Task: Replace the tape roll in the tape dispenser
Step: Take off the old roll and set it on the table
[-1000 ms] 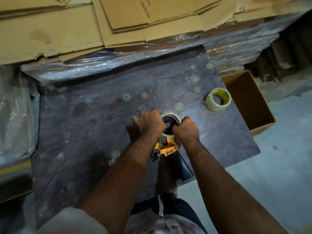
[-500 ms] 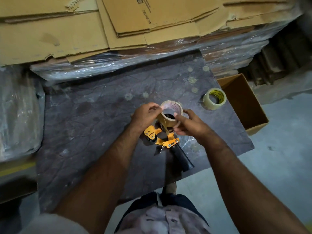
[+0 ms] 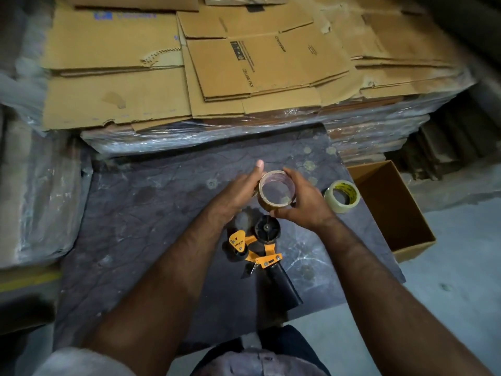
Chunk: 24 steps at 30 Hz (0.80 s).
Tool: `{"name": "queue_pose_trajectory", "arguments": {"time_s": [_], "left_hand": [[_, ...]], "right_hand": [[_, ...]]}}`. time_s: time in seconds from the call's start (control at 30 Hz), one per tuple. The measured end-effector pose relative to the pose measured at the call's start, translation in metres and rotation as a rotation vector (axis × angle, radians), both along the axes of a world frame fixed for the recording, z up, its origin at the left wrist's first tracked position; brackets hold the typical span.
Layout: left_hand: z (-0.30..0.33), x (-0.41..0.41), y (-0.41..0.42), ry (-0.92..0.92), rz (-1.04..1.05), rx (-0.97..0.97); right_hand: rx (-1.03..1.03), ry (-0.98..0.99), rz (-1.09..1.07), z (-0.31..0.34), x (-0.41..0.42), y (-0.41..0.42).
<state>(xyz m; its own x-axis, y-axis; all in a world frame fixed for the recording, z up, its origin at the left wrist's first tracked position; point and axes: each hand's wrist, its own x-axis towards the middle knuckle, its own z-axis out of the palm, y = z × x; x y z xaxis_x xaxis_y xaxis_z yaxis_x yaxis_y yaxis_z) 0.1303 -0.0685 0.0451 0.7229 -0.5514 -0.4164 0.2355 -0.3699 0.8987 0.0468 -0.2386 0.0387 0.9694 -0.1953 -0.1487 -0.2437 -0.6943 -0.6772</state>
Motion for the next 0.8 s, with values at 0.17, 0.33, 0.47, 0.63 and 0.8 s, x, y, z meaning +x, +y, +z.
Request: {"name": "queue_pose_trajectory", "arguments": {"time_s": [0.17,0.33,0.47,0.63,0.8], "left_hand": [[-0.014,-0.004,-0.023,-0.084,0.206,0.073],[-0.047,-0.011,-0.031,-0.090,0.385,0.118],[-0.072,-0.031,-0.020,-0.024,0.452,0.134],[-0.086,-0.036,-0.013,-0.030,0.409,0.272],[-0.074,-0.039,-0.056,-0.088,0.263,0.314]], "right_hand": [[-0.001,0.046,-0.058,-0.034,0.031,-0.023],[-0.072,0.116,-0.081,-0.090,0.078,-0.048],[-0.125,0.115,-0.047,-0.123,0.126,-0.056],[-0.201,0.150,-0.013,-0.123,0.137,-0.064],[-0.220,0.015,-0.153,-0.101,0.067,-0.103]]}}
